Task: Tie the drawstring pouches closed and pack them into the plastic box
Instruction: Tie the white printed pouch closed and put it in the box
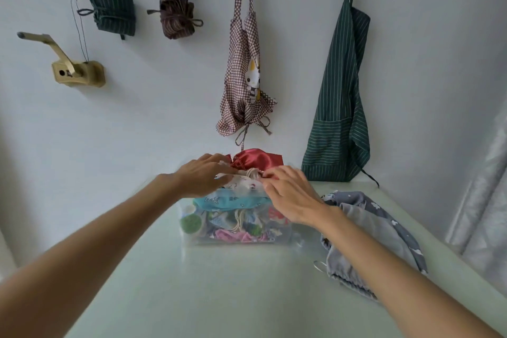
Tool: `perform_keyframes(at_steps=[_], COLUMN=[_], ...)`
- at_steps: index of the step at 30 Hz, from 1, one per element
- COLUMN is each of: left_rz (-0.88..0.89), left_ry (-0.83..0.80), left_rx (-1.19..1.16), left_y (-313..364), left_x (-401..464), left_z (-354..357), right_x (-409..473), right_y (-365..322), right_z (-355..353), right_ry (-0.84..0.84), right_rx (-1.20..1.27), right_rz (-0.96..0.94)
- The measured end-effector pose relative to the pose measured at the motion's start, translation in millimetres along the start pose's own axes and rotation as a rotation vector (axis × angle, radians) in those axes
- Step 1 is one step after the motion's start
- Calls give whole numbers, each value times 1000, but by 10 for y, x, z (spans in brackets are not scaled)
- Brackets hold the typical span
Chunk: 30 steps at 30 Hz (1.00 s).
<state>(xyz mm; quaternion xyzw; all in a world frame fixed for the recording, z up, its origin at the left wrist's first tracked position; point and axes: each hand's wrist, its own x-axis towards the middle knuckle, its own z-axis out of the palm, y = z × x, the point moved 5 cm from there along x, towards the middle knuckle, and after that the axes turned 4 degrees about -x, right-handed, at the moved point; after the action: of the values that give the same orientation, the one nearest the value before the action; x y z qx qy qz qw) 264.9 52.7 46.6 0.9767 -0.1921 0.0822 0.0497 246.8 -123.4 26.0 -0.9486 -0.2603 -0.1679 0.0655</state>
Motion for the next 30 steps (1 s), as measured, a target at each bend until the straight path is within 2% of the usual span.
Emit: perform_keyframes(at_steps=[2,5,8,10,12,14,15,18,20,22,24,26,27,28,30], left_rz=[-65,-228,-403,-530,-635,-687,-689,-610,-553,-496,-415,-304,-249,-203,-158], left_ry=[-69,-211,-189,-95,-52,-41,-49,-128,-134,9,282,522,589,596,502], left_rx=[65,69,-59,-117,-151,-192,-207,-184,-139,-84,-67,-174,-261,-342,-480], left_y=[-29,-44,-68,-119,-160,-191,-198,-137,-78,33,240,563,756,926,1223], left_x=[33,219,381,400,378,369,372,344,298,232,123,-50,-153,-216,-287], left_z=[43,109,135,185,269,305,302,260,205,61,-139,-261,-258,-205,43], right_x=[28,173,329,412,407,378,393,393,305,150,-62,-351,-531,-706,-1085], right_y=[37,92,137,203,275,292,297,284,253,232,259,400,506,625,863], right_z=[25,137,137,112,80,86,99,101,92,7,-159,-288,-306,-296,-225], right_ry=[-66,-266,-375,-249,3,106,70,-236,-363,-309,-112,52,92,118,135], right_rx=[20,129,288,360,314,291,285,298,379,397,350,262,221,196,178], right_rz=[30,169,269,349,466,546,550,430,371,306,244,228,246,275,390])
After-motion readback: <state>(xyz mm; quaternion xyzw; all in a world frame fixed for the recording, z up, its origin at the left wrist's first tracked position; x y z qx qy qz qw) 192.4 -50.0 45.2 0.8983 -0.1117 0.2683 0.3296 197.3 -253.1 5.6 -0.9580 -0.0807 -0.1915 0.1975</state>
